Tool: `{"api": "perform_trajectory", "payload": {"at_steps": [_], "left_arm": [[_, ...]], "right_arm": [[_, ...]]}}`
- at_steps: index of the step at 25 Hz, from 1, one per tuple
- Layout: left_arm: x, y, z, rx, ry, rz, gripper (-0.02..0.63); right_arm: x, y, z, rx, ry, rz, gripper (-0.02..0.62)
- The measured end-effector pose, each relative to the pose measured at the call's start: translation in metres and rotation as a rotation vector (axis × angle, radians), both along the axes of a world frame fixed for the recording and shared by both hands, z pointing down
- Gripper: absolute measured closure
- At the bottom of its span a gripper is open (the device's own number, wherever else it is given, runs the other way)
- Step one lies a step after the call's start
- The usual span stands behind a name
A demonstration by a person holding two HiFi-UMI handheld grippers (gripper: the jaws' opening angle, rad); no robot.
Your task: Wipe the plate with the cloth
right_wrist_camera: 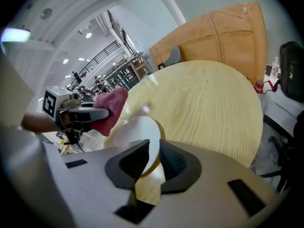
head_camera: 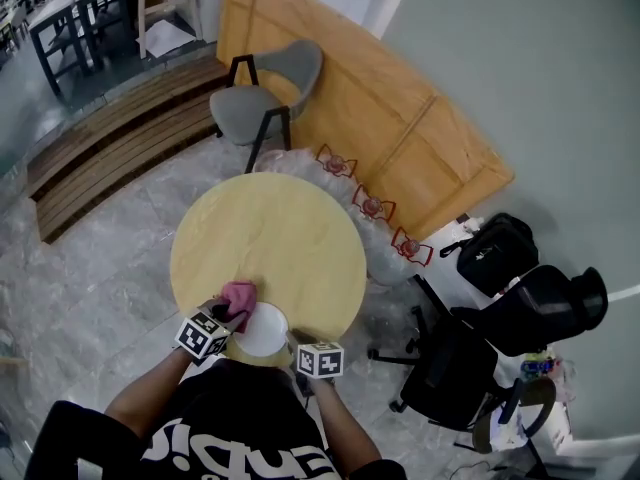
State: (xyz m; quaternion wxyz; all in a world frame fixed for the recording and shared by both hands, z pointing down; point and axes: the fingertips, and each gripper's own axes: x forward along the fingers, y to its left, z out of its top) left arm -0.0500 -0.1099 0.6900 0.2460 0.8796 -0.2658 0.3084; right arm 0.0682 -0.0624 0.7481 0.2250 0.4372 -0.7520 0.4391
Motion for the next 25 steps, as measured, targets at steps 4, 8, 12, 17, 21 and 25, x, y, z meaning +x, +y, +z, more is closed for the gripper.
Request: {"api": "perform_trajectory", "payload": {"at_steps": [4, 8, 12, 17, 21, 25], "left_arm": [[-0.003, -0.001, 0.023, -0.025, -0.059, -0.004, 0.545], [-0.002, 0.002, 0.039, -0.059, -0.12, 0.01, 0.545], [-0.003, 0.003, 0.05, -0.084, -0.176, 0.016, 0.545], [0.0, -0.001, 0.057, -0.121, -0.222, -0.005, 0.545], [0.005, -0.004, 0.061, -0.135, -0.283, 0.01, 0.545], [0.015, -0.005, 0.066, -0.146, -0.33, 0.046, 0.545]], "right_arm": [[0.001, -0.002, 0.015, -0.036, 0.036, -0.032, 0.543], [-0.002, 0.003, 0.025, -0.066, 0.035, -0.059, 0.543], [-0.004, 0.003, 0.025, -0.07, 0.02, -0.063, 0.543], [-0.005, 0.002, 0.025, -0.081, 0.017, -0.102, 0.543], [-0.008, 0.002, 0.028, -0.091, -0.009, -0.115, 0.543], [-0.01, 0.003, 0.028, -0.099, -0.015, -0.124, 0.543]]}}
